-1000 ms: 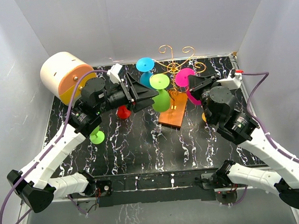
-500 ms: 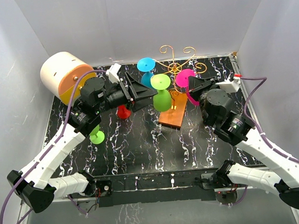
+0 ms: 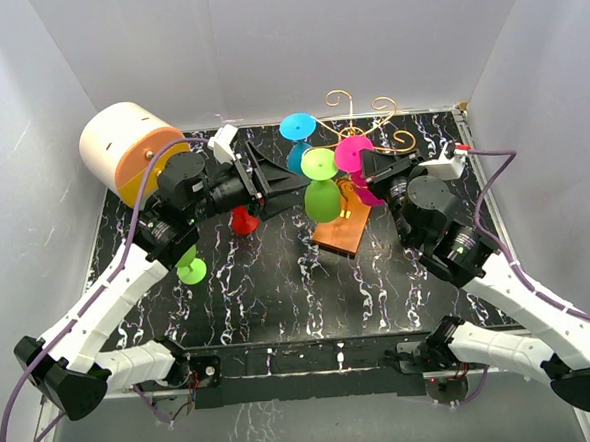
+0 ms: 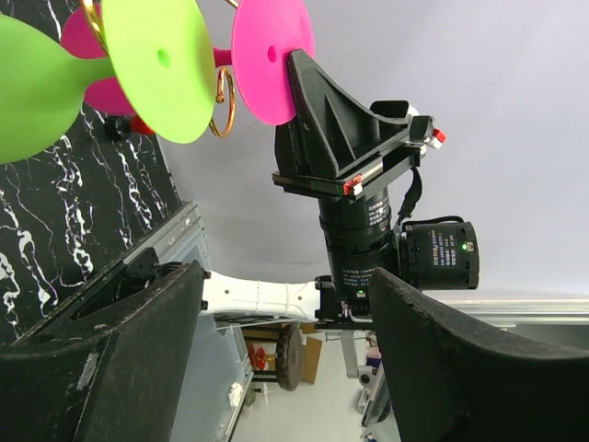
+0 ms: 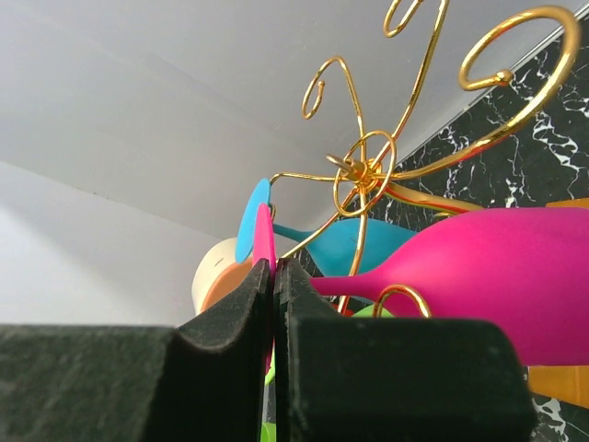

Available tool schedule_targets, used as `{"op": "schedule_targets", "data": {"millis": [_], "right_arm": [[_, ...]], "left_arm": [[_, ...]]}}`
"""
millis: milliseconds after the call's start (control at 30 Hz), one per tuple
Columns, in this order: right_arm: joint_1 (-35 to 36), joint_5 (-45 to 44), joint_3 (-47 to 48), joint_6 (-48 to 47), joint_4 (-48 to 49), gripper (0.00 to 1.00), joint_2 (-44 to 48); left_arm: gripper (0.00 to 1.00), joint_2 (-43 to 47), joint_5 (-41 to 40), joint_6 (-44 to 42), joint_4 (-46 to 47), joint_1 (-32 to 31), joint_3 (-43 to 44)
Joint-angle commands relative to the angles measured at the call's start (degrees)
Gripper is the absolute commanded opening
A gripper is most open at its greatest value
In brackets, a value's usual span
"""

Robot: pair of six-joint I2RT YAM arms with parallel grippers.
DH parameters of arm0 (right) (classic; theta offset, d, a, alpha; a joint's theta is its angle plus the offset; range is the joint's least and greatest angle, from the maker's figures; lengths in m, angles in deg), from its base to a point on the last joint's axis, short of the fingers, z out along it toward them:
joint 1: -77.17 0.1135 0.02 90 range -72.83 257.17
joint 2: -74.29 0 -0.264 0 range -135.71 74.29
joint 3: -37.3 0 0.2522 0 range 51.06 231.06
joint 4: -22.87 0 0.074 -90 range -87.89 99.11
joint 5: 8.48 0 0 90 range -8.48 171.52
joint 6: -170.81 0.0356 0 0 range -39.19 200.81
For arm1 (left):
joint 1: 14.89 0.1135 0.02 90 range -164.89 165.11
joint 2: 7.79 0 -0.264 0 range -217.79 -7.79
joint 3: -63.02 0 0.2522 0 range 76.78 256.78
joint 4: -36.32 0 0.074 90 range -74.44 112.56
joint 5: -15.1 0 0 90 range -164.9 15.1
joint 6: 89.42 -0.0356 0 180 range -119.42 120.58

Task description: Place the wine glass upside down on the wine glass rack

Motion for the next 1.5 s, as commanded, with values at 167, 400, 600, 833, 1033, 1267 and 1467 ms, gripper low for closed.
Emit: {"op": "schedule_targets", "data": {"millis": [167, 400, 600, 833, 1033, 1267, 1467], "right_arm": [[0.0, 2.1, 0.8, 4.6, -1.9, 0.0, 1.4], [0.1, 3.0, 1.2, 8.4, -9.4, 0.0, 4.4], [0.0, 3.4, 0.7, 10.4, -11.7, 0.0, 5.7], [0.0, 4.3, 0.4, 11.3, -12.5, 0.0, 6.3], [0.0, 0.9, -0.2, 12.1, -14.9, 0.0, 7.5], [0.1, -4.1, 0.5, 9.8, -15.2, 0.0, 7.0], [0.0, -5.2, 0.5, 9.0, -14.9, 0.03, 6.0]], "left_arm": [[0.72, 1.0, 2.0, 0.1, 1.1, 0.7, 1.3], [0.72, 0.6, 2.6, 0.3, 1.7, 1.2, 1.2], [0.72, 0.6, 2.8, 0.3, 1.7, 1.5, 1.1], [0.72, 1.4, 2.4, 0.4, 1.4, 2.0, 0.0], [0.72, 1.8, 2.0, -0.2, 0.5, 2.3, 0.0], [0.72, 2.0, 0.3, -3.0, -3.6, 3.1, 0.3], [0.72, 2.5, -3.2, -7.1, -9.7, 4.0, 1.2]]}}
